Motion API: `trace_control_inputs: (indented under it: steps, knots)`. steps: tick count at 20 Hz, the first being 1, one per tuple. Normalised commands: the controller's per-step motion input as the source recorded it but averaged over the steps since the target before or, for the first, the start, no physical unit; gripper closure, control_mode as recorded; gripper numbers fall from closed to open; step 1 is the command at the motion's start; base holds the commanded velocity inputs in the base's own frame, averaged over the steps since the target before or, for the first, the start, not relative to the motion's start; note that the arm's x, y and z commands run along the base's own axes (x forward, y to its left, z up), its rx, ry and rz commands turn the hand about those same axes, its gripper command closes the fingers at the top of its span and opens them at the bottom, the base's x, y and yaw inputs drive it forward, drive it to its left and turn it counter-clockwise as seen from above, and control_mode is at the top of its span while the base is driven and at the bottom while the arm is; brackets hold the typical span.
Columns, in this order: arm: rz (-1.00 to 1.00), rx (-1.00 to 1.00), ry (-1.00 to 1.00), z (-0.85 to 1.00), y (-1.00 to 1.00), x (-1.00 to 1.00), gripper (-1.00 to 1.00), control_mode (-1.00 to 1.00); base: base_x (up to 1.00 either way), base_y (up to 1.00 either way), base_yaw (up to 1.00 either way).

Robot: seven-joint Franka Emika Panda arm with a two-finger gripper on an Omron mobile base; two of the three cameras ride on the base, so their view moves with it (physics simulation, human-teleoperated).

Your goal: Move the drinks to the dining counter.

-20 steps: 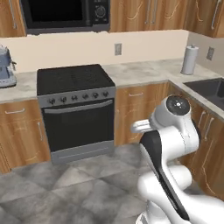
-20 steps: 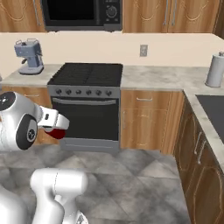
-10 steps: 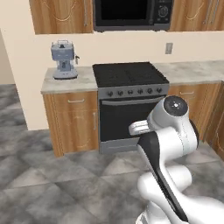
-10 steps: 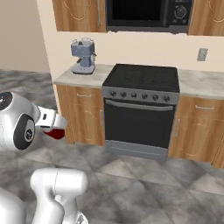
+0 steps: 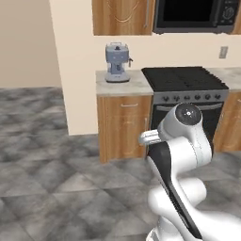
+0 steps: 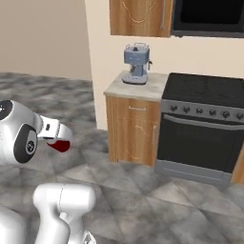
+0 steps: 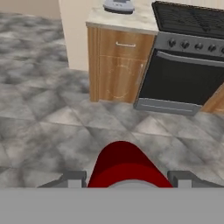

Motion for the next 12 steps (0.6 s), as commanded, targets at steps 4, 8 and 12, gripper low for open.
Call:
trace_control_inputs:
  steps: [4,8,12]
  knots:
    - [0.00,0.00,0.00,0.00,0.00,0.00,1.00,1.00,0.00,1.00,0.15]
    - [0.00,0.00,0.00,0.00,0.00,0.00,1.00,1.00,0.00,1.00,0.15]
    - [0.00,0.00,0.00,0.00,0.00,0.00,1.00,1.00,-0.04,1.00,0.14]
